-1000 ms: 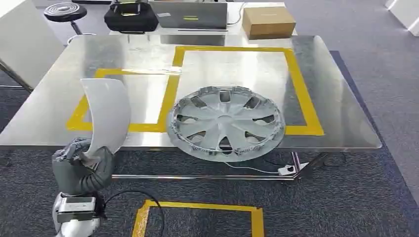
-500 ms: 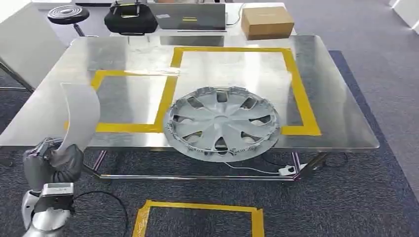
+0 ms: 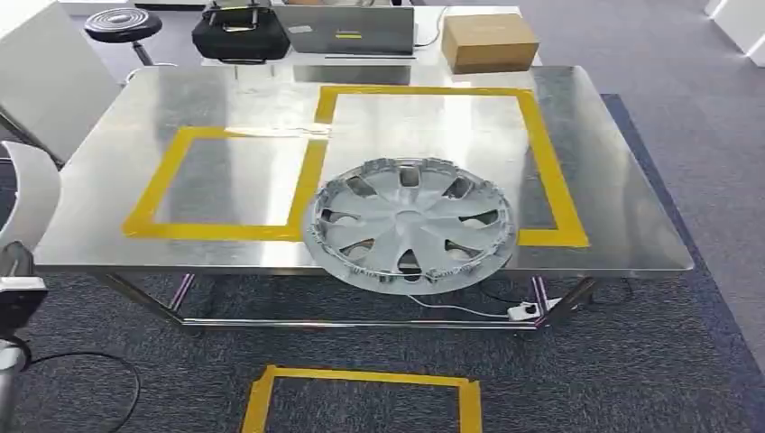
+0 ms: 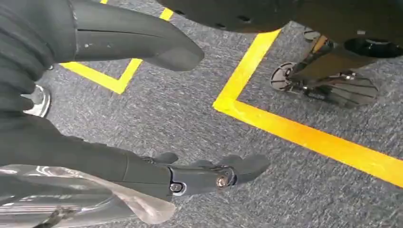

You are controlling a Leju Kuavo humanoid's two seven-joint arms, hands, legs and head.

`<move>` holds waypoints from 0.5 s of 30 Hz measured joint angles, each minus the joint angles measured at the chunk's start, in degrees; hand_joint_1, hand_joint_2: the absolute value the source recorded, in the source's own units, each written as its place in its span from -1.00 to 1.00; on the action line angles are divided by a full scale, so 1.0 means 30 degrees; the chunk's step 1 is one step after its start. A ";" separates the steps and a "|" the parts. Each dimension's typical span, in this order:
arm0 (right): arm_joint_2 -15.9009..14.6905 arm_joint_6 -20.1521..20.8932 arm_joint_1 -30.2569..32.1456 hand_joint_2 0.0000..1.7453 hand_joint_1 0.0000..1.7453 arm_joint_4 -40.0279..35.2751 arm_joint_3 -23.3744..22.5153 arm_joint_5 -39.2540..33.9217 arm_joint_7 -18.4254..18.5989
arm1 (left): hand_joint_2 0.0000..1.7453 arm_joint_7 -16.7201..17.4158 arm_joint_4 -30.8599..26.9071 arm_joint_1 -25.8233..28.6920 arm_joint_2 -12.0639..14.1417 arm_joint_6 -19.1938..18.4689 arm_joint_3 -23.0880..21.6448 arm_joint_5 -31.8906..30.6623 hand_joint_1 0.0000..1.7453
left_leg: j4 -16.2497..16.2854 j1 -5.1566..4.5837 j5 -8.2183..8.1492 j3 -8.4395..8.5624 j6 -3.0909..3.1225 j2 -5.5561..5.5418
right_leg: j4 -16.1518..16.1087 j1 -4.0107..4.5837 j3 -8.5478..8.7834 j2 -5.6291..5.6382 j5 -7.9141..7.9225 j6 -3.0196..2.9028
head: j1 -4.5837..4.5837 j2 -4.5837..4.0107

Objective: Take the parts from the cabinet and place them on the table.

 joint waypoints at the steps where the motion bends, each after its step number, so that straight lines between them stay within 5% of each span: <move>1: -0.0007 0.0022 0.0013 1.00 -1.00 0.0000 0.0022 0.0087 0.0000 | 1.00 -0.0022 0.0656 -0.0485 0.0228 0.0241 0.0218 -0.0357 1.00 | -0.0086 0.0073 0.0080 0.0031 0.0125 0.0066 | 0.0335 -0.0027 -0.0280 0.0020 -0.0311 0.0098 | 0.0015 0.0000; 4: -0.0029 0.0051 -0.0029 1.00 -1.00 0.0000 0.0138 0.0196 0.0007 | 1.00 -0.0051 0.2749 -0.1681 0.0941 0.0561 0.0530 -0.0997 1.00 | -0.0078 0.0040 0.0087 -0.0035 0.0304 0.0054 | 0.4608 -0.0021 -0.2357 0.0016 -0.2357 0.0160 | 0.0131 0.0000; 5: -0.0022 0.0051 -0.0014 1.00 -1.00 0.0000 0.0153 0.0196 0.0007 | 1.00 -0.0051 0.3132 -0.1866 0.1080 0.0583 0.0582 -0.1019 1.00 | -0.0068 0.0004 0.0078 -0.0034 0.0317 0.0072 | 0.5936 -0.0012 -0.3054 0.0011 -0.2720 0.0163 | 0.0131 0.0000; 6: -0.0022 0.0102 0.0021 1.00 -1.00 0.0007 0.0182 0.0226 0.0007 | 1.00 -0.0058 0.3547 -0.2044 0.1175 0.0612 0.0633 -0.1158 1.00 | -0.0065 -0.0022 0.0066 -0.0025 0.0334 0.0072 | 0.6268 -0.0010 -0.3325 0.0012 -0.2535 0.0136 | 0.0131 0.0000; 8: -0.0029 0.0117 0.0029 1.00 -1.00 0.0007 0.0291 0.0262 0.0015 | 1.00 0.0000 0.4272 -0.2418 0.1312 0.0736 0.0669 -0.1571 1.00 | -0.0050 -0.0069 0.0044 0.0017 0.0344 0.0056 | 0.4312 0.0030 -0.2518 0.0017 -0.1047 -0.0005 | 0.0138 0.0000; 10: -0.0044 0.0124 -0.0016 1.00 -1.00 0.0000 0.0357 0.0291 0.0029 | 1.00 0.0022 0.4975 -0.3055 0.1451 0.0772 0.0647 -0.2157 1.00 | -0.0023 -0.0079 -0.0013 0.0058 0.0280 0.0019 | 0.0856 0.0123 -0.0958 0.0013 0.0554 -0.0311 | 0.0146 0.0000; 15: -0.0087 0.0233 -0.0127 1.00 -1.00 0.0007 0.0474 0.0481 0.0066 | 1.00 0.0657 0.6402 -0.4937 0.0970 0.0852 -0.0572 -0.4161 1.00 | 0.0043 -0.0119 0.0057 -0.0125 -0.0178 -0.0094 | 0.0039 0.0149 -0.0521 -0.0026 0.0371 -0.0596 | 0.0117 0.0000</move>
